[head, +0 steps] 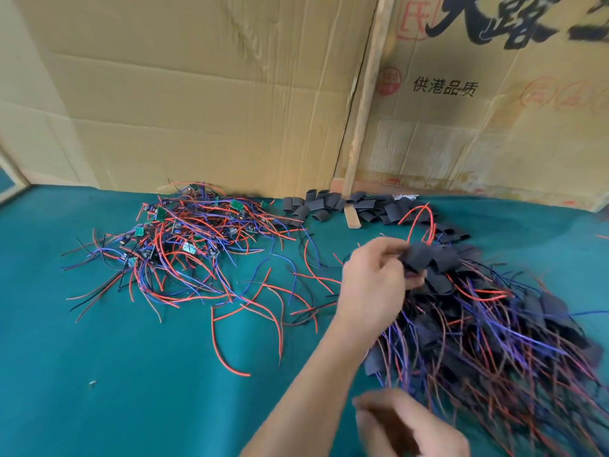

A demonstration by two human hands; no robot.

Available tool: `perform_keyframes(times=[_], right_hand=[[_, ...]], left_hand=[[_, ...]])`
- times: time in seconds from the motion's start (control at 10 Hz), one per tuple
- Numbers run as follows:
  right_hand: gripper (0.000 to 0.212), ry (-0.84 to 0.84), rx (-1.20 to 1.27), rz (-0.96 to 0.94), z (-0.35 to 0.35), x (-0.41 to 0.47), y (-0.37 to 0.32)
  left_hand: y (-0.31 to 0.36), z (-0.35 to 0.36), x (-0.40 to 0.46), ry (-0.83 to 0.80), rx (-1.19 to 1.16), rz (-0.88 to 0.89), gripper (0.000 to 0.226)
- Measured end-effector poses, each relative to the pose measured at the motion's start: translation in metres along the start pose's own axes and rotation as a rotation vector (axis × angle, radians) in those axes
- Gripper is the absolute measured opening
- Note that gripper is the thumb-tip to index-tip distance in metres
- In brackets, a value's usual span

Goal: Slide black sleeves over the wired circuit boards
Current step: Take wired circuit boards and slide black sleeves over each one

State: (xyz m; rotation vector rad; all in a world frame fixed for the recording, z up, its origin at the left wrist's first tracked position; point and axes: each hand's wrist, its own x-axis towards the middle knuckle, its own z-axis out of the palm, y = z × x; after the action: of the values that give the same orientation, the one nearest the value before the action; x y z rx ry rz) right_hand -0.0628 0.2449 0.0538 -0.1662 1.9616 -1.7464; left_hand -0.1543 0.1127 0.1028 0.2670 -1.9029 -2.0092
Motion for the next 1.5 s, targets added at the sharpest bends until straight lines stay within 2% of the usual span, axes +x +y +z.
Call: perform_keyframes(times=[0.1, 0.2, 0.3, 0.4, 0.5, 0.6, 0.7, 0.8, 0.9, 1.0, 1.1, 1.2, 1.3, 1.5], right_hand=[[0.046, -0.294, 0.059, 0.209, 0.007, 0.026, 0.002], [0.056, -0.434, 0.155, 0.43, 0.017, 0.033, -0.002], [0.029, -0.224, 0.121, 0.425, 0.019, 0.034, 0.004], [0.039, -0.126, 0.106, 0.427, 0.013, 0.023, 0.01], [0.027, -0.087, 0.095, 0.399, 0.01, 0.034, -0.002], [0.024, -0.102, 0.013, 0.306, 0.016, 0.032, -0.007], [0.022, -0.198, -0.362, 0.115, 0.021, 0.015, 0.004], [0.03, -0.273, -0.353, 0.081, 0.011, 0.011, 0.015], [0.029, -0.209, -0.268, 0.083, 0.01, 0.006, 0.014], [0.017, -0.244, -0.321, 0.033, 0.013, 0.005, 0.012], [0.024, -0.225, -0.416, 0.023, 0.011, 0.008, 0.006], [0.022, -0.176, -0.532, -0.246, 0.028, 0.009, -0.009], [0.024, 0.069, -0.51, -0.519, 0.04, 0.016, -0.016], [0.018, 0.021, -0.468, -0.637, 0.064, 0.07, -0.063]], left_hand=[[0.009, 0.003, -0.001, -0.122, 0.528, 0.14, 0.04], [0.004, -0.039, 0.003, 0.048, 0.657, 0.126, 0.034], [-0.001, -0.126, 0.024, 0.385, 0.948, 0.079, 0.033], [-0.01, -0.219, 0.038, 0.616, 1.189, -0.129, 0.032], [-0.027, -0.254, 0.039, 0.561, 1.286, -0.278, 0.029], [-0.036, -0.261, 0.043, 0.553, 1.297, -0.261, 0.033], [-0.035, -0.264, 0.052, 0.593, 1.317, -0.266, 0.032], [-0.037, -0.265, 0.053, 0.64, 1.329, -0.249, 0.026], [-0.04, -0.263, 0.046, 0.666, 1.245, -0.204, 0.024], [-0.035, -0.253, 0.035, 0.689, 1.216, -0.07, 0.024], [-0.029, -0.232, 0.015, 0.687, 1.134, 0.082, 0.018], [-0.025, -0.208, -0.007, 0.693, 1.002, 0.111, 0.012], [-0.024, -0.191, -0.024, 0.697, 0.951, 0.143, 0.012], [-0.02, -0.152, -0.065, 0.668, 0.752, 0.283, 0.007]])
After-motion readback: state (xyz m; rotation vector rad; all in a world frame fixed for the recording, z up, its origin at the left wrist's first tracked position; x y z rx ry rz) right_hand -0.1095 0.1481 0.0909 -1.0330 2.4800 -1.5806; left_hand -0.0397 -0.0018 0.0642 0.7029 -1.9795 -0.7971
